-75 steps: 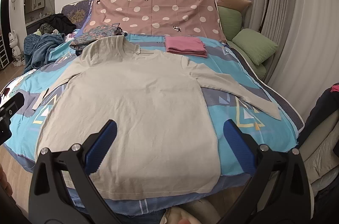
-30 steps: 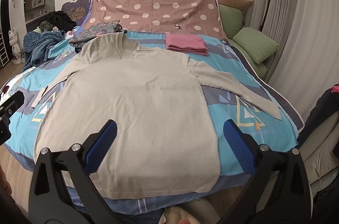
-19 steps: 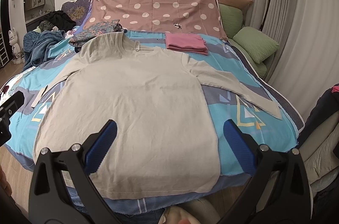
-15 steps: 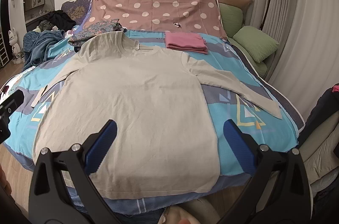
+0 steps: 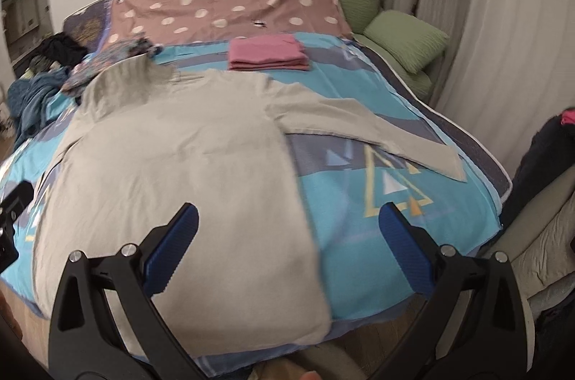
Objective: Fold small clothes
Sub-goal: 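Grasp the beige shirt's sleeve cuff with the right gripper and lift it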
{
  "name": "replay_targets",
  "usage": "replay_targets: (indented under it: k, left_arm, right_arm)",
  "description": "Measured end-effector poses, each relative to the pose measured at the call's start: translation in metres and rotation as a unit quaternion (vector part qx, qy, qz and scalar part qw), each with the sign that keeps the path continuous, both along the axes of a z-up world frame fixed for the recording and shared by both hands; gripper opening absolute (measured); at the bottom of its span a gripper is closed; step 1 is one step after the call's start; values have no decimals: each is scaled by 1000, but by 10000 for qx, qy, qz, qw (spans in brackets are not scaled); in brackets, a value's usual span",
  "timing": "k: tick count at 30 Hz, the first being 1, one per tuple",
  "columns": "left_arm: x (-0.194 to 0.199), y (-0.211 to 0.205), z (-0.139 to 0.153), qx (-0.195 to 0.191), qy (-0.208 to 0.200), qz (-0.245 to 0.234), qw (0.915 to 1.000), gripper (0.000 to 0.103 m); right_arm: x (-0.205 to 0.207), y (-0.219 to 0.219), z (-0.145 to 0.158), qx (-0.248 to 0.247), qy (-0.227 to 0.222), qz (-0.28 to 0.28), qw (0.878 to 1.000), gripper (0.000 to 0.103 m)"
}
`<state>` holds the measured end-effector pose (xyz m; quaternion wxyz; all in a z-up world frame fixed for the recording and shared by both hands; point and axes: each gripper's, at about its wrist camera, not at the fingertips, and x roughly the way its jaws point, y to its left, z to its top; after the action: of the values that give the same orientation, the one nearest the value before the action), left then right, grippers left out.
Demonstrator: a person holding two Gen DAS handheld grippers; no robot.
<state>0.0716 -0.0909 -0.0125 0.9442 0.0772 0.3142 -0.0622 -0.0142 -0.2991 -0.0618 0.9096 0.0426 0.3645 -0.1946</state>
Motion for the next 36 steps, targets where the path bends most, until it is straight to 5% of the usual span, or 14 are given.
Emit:
replay_targets:
  k: [4,6,10,11,14,22,28,30,32,34,36]
  left_arm:
    - [29,-51,-5,241,179,-572,9979,102]
    - [45,-77,-11,358,335,-859,9951,102]
    - [69,-121,-25,526,660,-1420,9863,102]
    - [74,-130,-28,531,726,-1538,9840,102]
    - [93,-154,-39,384,993,-1750,9788,102]
    - [119,-206,-64,52,1518,-2255,9623,102]
    - [121,-221,-71,-54,1710,-2476,9536,102]
    - [121,-222,-72,-50,1742,-2486,9528,102]
    - [121,-220,-71,-74,1785,-2462,9526,102]
    - [123,-218,-70,-132,1824,-2426,9527,102]
    - [125,-214,-67,-250,1830,-2386,9534,102]
  right_arm:
    - [7,-83,-4,764,-155,-777,9939,101]
    - [9,-142,-19,1594,-233,-1237,9792,101]
    - [7,-251,-60,3299,-545,-1827,9246,101]
    - [2,-282,-74,3754,-685,-2066,9010,101]
    - [-6,-338,-101,4326,-928,-2713,8548,101]
    - [12,-401,-148,4854,-999,-3354,8012,90]
    - [13,-421,-163,4811,-1425,-3899,7722,65]
    - [9,-424,-167,4800,-1548,-3972,7668,30]
    - [0,-424,-177,4938,-1807,-4017,7498,21]
    - [2,-424,-179,4926,-1944,-3861,7553,9]
    - [7,-415,-167,4491,-2000,-3690,7887,5]
